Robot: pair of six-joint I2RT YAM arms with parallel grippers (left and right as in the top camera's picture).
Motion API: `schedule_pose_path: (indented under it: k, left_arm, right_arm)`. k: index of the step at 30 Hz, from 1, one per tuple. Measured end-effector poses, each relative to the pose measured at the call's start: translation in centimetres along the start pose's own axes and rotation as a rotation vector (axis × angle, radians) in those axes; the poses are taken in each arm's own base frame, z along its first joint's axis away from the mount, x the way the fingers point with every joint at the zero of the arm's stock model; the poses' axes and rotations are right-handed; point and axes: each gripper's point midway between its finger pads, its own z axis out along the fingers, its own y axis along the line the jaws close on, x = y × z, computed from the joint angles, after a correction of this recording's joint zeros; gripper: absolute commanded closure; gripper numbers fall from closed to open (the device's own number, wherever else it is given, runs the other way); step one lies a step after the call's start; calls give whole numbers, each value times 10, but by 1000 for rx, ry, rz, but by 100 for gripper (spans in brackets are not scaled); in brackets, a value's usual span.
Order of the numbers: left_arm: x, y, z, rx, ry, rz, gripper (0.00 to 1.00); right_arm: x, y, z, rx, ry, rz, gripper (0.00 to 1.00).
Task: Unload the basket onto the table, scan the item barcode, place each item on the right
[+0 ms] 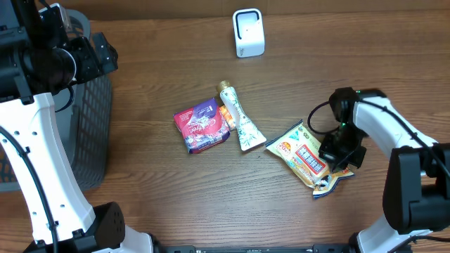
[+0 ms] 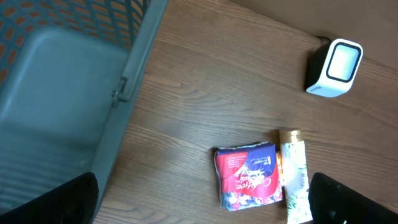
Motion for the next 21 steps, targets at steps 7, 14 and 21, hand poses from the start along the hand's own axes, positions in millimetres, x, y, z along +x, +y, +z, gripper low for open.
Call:
schedule_pose_path:
  k: [7, 14, 21]
  left_arm:
    - [0, 0, 0, 0, 0, 0, 0]
    - [0, 0, 0, 0, 0, 0, 0]
    - [0, 0, 0, 0, 0, 0, 0]
  right_arm:
    - [-17, 29, -52, -125, -91, -190, 11]
    - [11, 74, -54, -284, -61, -526, 4]
    - [39, 99, -13, -156, -100, -771, 0]
